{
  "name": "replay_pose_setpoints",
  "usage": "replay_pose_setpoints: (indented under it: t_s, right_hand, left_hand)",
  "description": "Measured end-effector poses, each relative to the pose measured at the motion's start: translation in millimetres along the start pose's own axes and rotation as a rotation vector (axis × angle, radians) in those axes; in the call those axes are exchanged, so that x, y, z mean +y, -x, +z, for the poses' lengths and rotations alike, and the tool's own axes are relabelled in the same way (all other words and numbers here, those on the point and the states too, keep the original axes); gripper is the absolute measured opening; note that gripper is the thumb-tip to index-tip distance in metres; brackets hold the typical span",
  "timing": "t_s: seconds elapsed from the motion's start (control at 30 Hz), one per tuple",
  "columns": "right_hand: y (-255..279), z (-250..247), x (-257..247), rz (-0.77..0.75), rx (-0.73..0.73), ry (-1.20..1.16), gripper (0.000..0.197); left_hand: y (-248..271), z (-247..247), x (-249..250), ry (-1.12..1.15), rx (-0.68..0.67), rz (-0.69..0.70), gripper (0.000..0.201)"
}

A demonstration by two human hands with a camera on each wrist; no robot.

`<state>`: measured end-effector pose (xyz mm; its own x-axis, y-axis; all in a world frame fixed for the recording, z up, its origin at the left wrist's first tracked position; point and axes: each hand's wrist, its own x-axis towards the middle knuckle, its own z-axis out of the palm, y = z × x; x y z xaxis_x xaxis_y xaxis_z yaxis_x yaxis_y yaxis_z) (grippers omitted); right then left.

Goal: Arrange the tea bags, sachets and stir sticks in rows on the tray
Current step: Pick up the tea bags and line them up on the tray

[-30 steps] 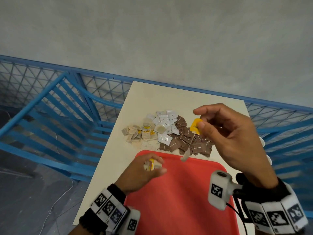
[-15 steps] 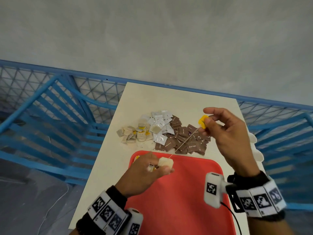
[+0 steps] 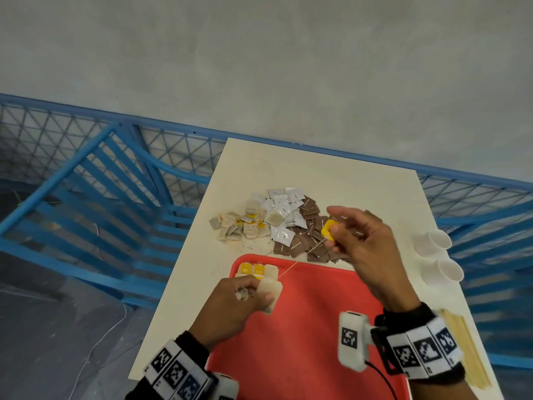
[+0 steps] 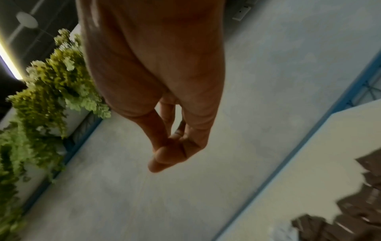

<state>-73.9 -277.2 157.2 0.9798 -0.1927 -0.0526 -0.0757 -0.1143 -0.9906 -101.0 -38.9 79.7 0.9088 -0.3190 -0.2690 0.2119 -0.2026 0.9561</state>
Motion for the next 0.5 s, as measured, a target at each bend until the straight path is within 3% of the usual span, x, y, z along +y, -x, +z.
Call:
replay_pose_setpoints:
  t_s: [0.13,0.27,0.37,0.5]
  right_hand:
    - [2,13,38,0.177,-0.087,0.13,0.017]
    - [13,30,50,0.226,-0.184,0.169,0.009]
    - [24,56,61,0.358,-0.219,0.04,0.003]
    - [33,81,80,0.52,-0.124,-0.203,0.009]
  left_hand:
    - [8,-3,-22,0.005,0.052,-0.183,0.023]
    - [11,-1,-31,0.06,0.128,-0.27,0.016]
    - [9,4,-34,0.13,0.214,-0.316,0.02]
    - [5,9,-31,0.262,0.273,-0.357,0.022]
